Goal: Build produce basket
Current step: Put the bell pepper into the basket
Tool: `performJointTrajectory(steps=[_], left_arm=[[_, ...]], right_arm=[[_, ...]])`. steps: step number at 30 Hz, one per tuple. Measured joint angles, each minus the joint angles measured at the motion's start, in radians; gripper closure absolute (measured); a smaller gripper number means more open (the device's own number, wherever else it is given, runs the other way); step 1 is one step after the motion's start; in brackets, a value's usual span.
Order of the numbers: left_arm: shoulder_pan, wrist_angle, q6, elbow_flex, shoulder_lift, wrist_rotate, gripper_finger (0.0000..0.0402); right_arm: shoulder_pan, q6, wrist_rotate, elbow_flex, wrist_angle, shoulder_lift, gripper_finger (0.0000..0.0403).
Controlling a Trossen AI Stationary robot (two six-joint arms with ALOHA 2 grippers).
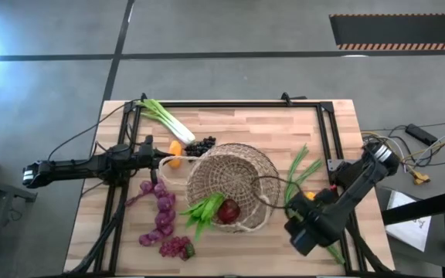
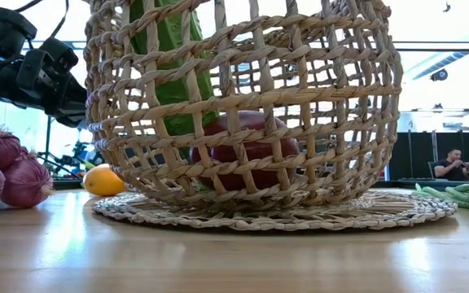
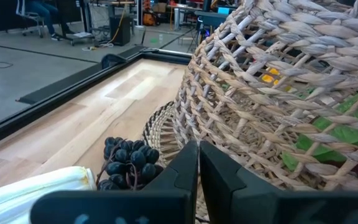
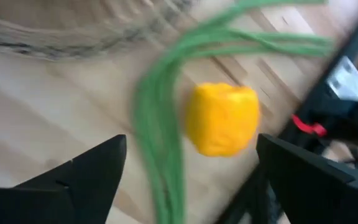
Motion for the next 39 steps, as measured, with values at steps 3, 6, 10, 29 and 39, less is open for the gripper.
performJointTrajectory(steps=[3, 6, 10, 29, 39], left_arm=[[0.0, -0.001, 0.0, 0.0, 0.0, 0.0, 0.0402], [0.0, 0.0, 0.0, 0.0, 0.0, 0.0, 0.0402], [0.0, -0.001, 0.0, 0.0, 0.0, 0.0, 0.0402], [0.0, 0.0, 0.0, 0.0, 0.0, 0.0, 0.0402], [0.0, -0.001, 0.0, 0.0, 0.0, 0.0, 0.0402]], right_arm=[[0.0, 0.054, -0.032, -0.106, 0.018, -0.063, 0.0039], [0.0, 0.086, -0.036, -0.197, 0.069, -0.119, 0.0037], [-0.01, 0.088, -0.048, -0.296, 0.134, -0.156, 0.0037], [-0.015, 0.103, -0.062, -0.597, 0.369, -0.209, 0.0037], [-0.015, 0.086, -0.053, -0.639, 0.412, -0.201, 0.01]])
